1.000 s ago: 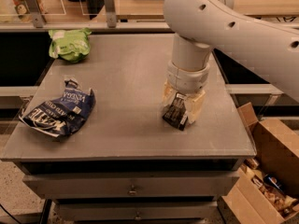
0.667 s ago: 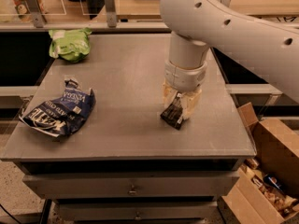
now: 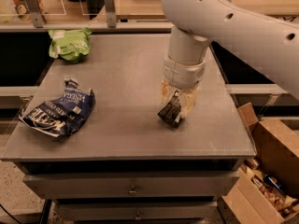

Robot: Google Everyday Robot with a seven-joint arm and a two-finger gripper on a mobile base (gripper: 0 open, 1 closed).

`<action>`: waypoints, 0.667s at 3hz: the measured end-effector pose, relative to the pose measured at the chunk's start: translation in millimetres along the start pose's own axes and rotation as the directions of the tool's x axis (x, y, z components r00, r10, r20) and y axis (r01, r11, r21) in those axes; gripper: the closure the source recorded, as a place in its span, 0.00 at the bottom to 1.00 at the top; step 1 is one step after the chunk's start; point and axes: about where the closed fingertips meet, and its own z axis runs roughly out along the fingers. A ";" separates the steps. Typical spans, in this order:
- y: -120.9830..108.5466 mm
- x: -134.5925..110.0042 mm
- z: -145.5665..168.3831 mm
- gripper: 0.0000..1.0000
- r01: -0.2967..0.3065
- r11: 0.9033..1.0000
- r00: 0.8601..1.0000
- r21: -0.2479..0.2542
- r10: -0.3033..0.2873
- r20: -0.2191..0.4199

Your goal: Move rxbar chocolate near blue chip bag

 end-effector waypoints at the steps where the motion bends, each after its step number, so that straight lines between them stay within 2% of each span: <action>1: -15.3 -10.6 -10.4 1.00 0.030 0.999 1.000 0.030 -0.030 0.003; 2: -35.0 -28.3 -20.4 1.00 0.064 0.997 0.998 0.046 -0.063 -0.015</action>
Offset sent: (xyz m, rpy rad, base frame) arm -0.0036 0.0767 0.0412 0.0150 -0.0587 0.1062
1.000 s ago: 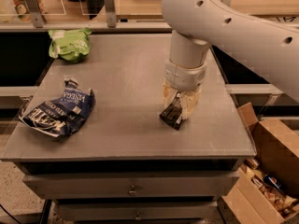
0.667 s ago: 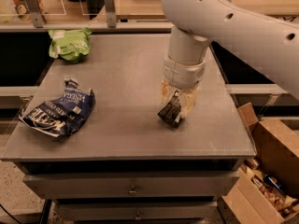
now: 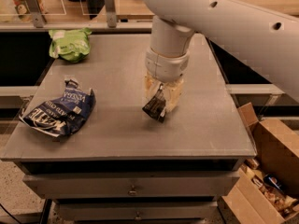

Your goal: Move rxbar chocolate near blue chip bag

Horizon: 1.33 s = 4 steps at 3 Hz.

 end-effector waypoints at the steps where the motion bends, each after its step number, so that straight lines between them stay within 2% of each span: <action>1: -26.0 -24.7 -0.1 1.00 0.044 0.999 0.999 0.014 -0.043 -0.017; 2: -49.2 -54.0 13.5 1.00 0.105 0.994 0.994 -0.008 -0.105 -0.041; 3: -71.7 -82.0 28.1 0.85 0.166 0.986 0.985 -0.030 -0.167 -0.043; 4: -92.7 -102.3 30.6 0.61 0.206 0.978 0.977 -0.026 -0.207 -0.039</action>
Offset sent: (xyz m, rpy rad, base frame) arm -0.0300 0.1193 -0.0245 -0.0930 -0.0356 0.1879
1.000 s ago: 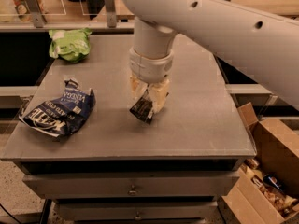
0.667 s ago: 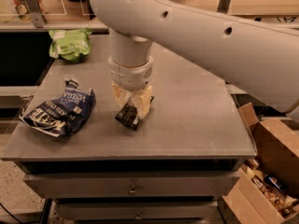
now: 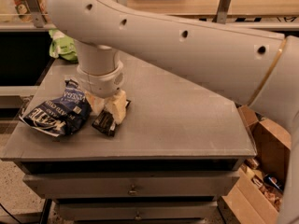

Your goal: Move rxbar chocolate near blue chip bag

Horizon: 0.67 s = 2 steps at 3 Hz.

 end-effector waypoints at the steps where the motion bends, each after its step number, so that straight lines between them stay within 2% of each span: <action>1: -17.3 -3.9 -3.5 0.39 0.010 1.000 1.000 0.015 -0.010 0.009; 2: -28.8 -4.1 -8.7 0.14 0.020 1.000 1.000 0.022 -0.020 0.005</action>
Offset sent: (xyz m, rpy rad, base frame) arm 0.0119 0.0361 0.0171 0.0110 -0.0042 0.0317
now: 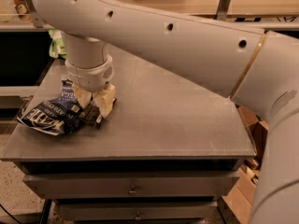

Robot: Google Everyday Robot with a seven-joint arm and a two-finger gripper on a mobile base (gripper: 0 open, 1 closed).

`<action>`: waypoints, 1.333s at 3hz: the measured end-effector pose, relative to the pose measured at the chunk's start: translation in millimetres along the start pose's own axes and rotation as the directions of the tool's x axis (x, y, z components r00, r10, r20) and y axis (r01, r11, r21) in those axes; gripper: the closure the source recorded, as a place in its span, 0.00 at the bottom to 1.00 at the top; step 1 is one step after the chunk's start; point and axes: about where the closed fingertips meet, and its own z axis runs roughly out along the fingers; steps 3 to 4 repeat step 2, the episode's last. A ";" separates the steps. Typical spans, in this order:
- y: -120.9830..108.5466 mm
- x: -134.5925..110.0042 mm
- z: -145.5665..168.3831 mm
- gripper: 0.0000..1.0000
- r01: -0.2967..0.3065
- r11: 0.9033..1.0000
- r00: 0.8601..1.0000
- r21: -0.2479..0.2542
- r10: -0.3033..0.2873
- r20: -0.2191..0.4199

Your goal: Move rxbar chocolate near blue chip bag

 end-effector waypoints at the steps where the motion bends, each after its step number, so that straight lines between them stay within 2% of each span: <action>1: -0.8 22.3 -21.8 0.00 -0.029 0.999 1.000 0.030 0.029 -0.003; 4: -3.2 22.2 -21.9 0.00 -0.028 0.999 1.000 0.039 0.028 -0.005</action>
Offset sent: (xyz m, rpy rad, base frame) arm 0.0316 -0.0275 0.0415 0.0327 -0.0097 -0.0651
